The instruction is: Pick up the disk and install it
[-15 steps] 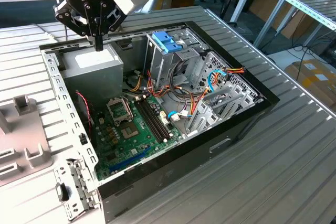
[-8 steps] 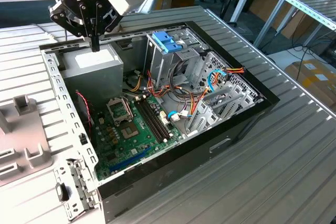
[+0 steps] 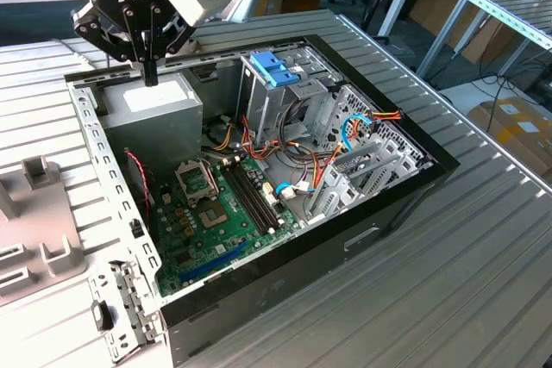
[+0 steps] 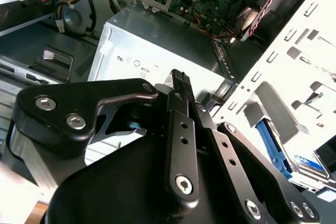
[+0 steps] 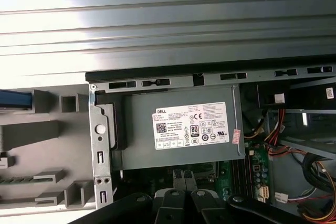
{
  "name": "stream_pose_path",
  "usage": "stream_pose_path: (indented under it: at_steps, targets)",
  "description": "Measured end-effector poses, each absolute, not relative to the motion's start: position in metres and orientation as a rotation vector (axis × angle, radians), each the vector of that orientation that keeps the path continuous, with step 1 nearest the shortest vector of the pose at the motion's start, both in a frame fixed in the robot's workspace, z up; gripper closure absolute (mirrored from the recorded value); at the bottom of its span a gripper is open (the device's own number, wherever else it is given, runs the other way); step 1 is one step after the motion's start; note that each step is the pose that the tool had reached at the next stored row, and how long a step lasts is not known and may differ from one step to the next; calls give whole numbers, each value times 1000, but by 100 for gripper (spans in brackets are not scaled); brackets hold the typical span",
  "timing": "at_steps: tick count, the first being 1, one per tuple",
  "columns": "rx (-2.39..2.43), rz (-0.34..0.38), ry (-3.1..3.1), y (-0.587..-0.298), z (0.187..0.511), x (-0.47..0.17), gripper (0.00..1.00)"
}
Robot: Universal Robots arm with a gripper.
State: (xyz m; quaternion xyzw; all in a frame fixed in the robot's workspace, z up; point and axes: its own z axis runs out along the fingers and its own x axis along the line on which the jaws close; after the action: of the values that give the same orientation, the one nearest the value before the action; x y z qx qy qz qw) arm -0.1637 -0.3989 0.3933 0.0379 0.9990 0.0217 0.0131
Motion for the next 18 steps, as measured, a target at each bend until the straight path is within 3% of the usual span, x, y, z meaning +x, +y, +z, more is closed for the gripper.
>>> stream_pose_path:
  at_steps: [18]
  targets:
    - [118, 68, 3113, -399, 393, -182, 89]
